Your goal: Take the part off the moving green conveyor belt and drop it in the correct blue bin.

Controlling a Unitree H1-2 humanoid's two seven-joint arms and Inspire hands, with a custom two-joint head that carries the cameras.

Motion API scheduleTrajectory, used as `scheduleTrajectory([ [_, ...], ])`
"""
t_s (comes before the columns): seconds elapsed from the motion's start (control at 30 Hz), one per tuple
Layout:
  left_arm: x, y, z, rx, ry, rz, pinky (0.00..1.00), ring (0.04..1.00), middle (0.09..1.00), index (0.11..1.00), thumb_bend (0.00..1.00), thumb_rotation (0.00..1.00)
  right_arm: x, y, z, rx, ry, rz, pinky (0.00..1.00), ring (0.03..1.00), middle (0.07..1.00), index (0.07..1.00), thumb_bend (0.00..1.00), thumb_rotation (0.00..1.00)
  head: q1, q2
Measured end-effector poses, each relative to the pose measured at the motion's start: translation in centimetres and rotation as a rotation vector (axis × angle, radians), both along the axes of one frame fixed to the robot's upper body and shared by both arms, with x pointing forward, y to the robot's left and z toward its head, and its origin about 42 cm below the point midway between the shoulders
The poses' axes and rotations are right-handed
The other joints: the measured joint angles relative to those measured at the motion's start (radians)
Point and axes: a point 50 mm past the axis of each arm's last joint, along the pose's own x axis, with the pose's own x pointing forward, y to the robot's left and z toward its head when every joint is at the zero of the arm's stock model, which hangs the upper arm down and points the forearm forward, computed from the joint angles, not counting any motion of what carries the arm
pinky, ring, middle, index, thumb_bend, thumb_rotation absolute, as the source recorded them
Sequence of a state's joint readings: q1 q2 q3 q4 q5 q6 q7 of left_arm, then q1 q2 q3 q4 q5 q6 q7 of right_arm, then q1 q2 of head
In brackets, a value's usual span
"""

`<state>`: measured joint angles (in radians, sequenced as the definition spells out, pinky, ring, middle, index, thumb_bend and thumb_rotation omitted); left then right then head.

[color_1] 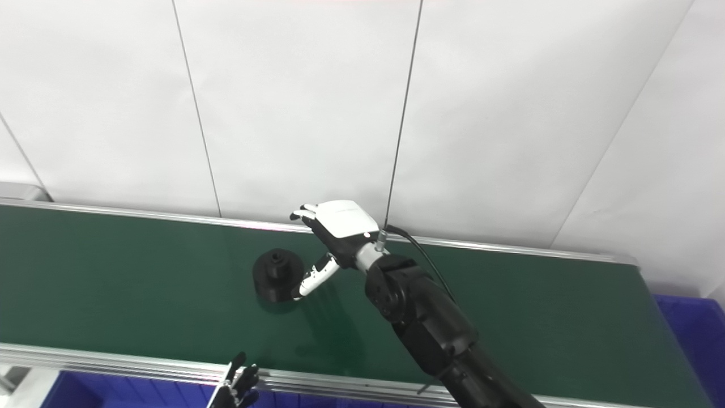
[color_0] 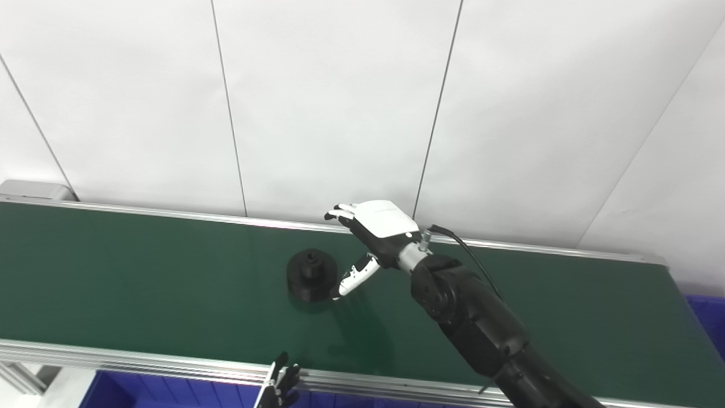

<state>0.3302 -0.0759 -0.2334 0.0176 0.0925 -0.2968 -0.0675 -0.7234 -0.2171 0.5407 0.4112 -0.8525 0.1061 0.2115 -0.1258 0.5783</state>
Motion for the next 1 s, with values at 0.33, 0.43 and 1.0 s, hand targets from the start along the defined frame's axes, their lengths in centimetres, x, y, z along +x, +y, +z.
scheduleTrajectory([
  [0.33,-0.2,-0.5,0.1,-0.013,0.002,0.01,0.88,0.927,0.924,0.968,0.66,0.78,0.5,2.4,-2.0,-0.103,0.037,0.081,0.88,0.951,0.942,0.877,1.0,0.39,0.023,0.0],
  [0.43,-0.4,-0.5,0.1,-0.015,0.003,0.011,0.87,0.92,0.92,0.963,0.65,0.77,0.7,2.4,-2.4,-0.122,0.054,0.097,0.79,0.95,0.945,0.874,1.0,0.37,0.034,0.002],
  [1.0,-1.2,-0.3,1.3,-0.032,-0.026,0.024,0.88,0.924,0.922,0.962,0.7,0.77,1.4,4.2,-3.8,-0.358,0.105,0.091,0.42,0.577,0.727,0.773,0.9,0.01,0.029,0.026],
])
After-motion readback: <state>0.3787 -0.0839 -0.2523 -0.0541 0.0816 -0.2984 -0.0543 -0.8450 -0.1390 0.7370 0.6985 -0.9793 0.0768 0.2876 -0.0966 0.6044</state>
